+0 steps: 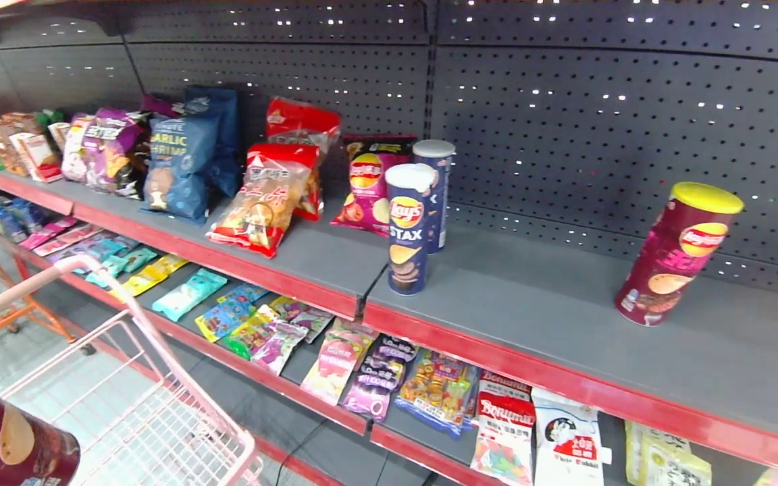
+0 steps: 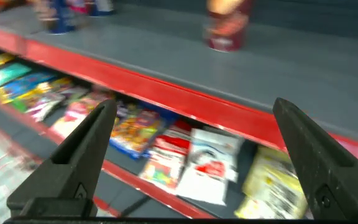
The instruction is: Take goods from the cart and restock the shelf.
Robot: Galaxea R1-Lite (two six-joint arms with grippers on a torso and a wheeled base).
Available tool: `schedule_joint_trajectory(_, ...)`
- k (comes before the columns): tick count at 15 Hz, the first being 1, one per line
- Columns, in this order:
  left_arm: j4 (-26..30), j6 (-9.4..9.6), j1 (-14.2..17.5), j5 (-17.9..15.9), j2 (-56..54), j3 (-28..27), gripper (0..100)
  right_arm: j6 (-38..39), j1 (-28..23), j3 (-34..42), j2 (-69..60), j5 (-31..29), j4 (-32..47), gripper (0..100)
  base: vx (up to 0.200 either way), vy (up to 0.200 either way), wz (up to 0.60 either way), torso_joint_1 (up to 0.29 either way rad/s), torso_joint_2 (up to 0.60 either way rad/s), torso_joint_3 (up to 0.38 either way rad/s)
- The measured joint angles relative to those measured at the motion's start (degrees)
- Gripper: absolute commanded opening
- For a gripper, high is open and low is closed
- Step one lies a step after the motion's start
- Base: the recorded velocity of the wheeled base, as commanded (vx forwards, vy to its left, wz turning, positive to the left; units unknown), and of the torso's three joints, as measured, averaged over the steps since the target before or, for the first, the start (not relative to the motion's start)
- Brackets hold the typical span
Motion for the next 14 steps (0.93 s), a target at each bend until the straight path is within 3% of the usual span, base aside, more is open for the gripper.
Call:
schedule_joint_trajectory(9, 0.4, 0.82, -0.5, -0.5, -2.2, -0.1, 0, 0.0, 0.0, 0.0, 0.0, 0.0, 0.0, 100, 0.000, 0.000, -0.60, 0.002, 0.00, 0.001)
schedule_joint_trajectory(12, 1.3, 0.79, -0.7, -1.5, -3.7, -0.1, 0, 0.0, 0.0, 0.0, 0.0, 0.0, 0.0, 100, 0.000, 0.000, 0.00, 0.000, 0.00, 0.000)
schedule_joint_trajectory(14, 5.0, 0.79, -1.0, -3.1, -6.2, 0.0, 0, -0.6, 0.0, 0.0, 0.1, 0.1, 0.0, 100, 0.000, 0.000, 0.00, 0.000, 0.00, 0.000)
